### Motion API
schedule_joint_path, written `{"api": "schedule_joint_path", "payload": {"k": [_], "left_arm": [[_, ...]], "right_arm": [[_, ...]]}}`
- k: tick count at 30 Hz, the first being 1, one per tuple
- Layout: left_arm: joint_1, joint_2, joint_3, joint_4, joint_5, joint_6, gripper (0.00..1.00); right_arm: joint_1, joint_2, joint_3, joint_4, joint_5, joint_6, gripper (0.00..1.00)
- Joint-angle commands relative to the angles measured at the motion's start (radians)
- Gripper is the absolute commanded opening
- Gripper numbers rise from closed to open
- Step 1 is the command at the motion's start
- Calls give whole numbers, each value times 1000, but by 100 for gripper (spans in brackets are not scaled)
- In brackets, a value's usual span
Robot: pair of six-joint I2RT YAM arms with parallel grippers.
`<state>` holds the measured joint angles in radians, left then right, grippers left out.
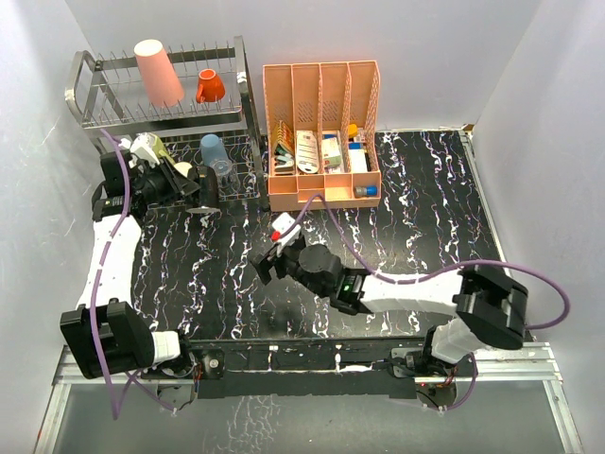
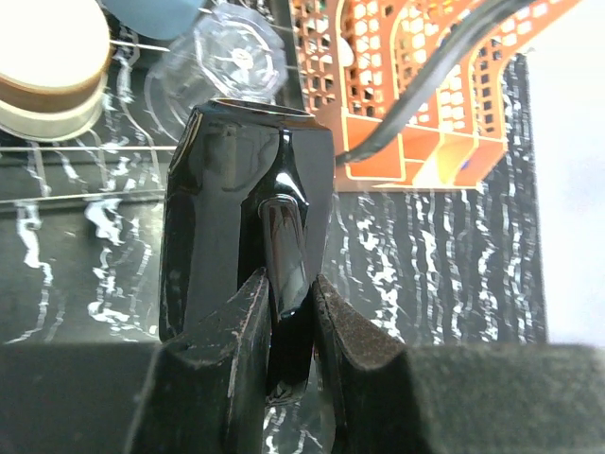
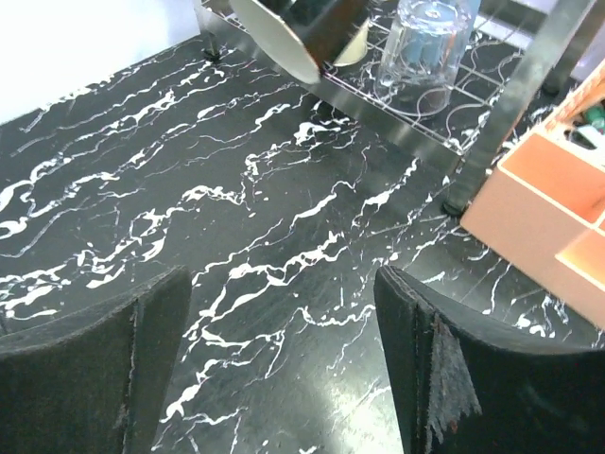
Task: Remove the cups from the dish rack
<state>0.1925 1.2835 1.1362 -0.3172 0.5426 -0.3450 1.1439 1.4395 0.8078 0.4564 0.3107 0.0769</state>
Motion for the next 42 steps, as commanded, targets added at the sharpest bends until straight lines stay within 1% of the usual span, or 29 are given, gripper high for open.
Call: {"api": "schedule_joint_path", "payload": {"k": [1,8,11,15,21,26,30,36,40,42], "left_arm": [[-9,-70,-2,51,141,-136,0],[-10,-78,-40,8,184,-218,0],[-10,-82,-46,-17,194,-232,0],[-10,-85,-48,-30,192,-240,0],[-10,-73,-40,-40,204,-270,0],[-11,-76,-44,-71,213,-288,0],[-12,-75,-49,-113,244,-294,0],[-13,-88,-31,-205,257,-258,0],[-14,-77,-35,-246,282,-243,0],[-18,-62,-32,-264,303,-237,0]], "right_arm": [[31,85,36,306,108,-217,82],[57,258,152,493,192,-440,82],[60,316,196,539,207,-499,82],[63,384,254,529,180,-527,82],[65,451,296,522,182,-571,83],[65,514,354,518,212,-620,83],[64,584,409,551,254,-693,82],[56,636,440,589,273,-784,76],[51,632,444,567,262,-803,66],[51,631,445,551,262,-811,58]]}}
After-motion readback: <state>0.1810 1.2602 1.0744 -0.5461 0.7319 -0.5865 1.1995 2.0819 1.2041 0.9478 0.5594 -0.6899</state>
